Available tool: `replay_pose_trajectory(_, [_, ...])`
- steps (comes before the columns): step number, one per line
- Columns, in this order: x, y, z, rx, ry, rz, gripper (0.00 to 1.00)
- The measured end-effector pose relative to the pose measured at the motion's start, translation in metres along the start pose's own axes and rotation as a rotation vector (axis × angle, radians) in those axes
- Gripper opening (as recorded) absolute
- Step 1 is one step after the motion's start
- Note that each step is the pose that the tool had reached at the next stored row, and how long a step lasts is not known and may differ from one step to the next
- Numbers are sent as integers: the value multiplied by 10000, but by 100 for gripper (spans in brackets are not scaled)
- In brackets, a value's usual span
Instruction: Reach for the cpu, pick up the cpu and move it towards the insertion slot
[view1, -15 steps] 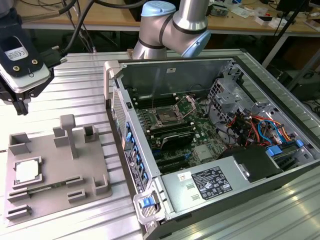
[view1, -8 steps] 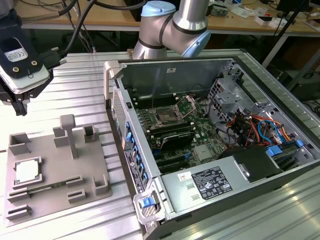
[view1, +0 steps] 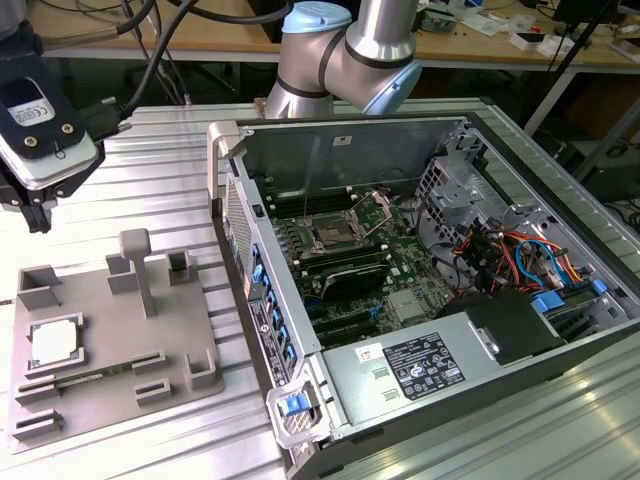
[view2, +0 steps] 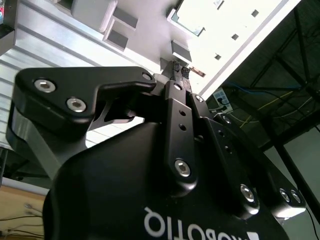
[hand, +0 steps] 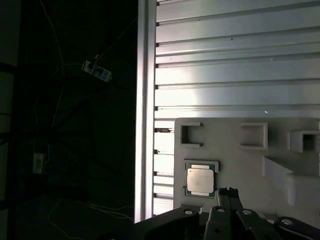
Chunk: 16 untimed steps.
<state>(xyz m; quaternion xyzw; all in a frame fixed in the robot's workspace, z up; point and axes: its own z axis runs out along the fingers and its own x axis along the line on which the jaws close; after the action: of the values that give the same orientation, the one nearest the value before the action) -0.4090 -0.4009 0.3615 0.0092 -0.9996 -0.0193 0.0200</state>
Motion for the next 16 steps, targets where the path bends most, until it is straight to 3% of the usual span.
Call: replay_pose_trajectory(16, [16, 0, 21, -4, 159, 7, 11])
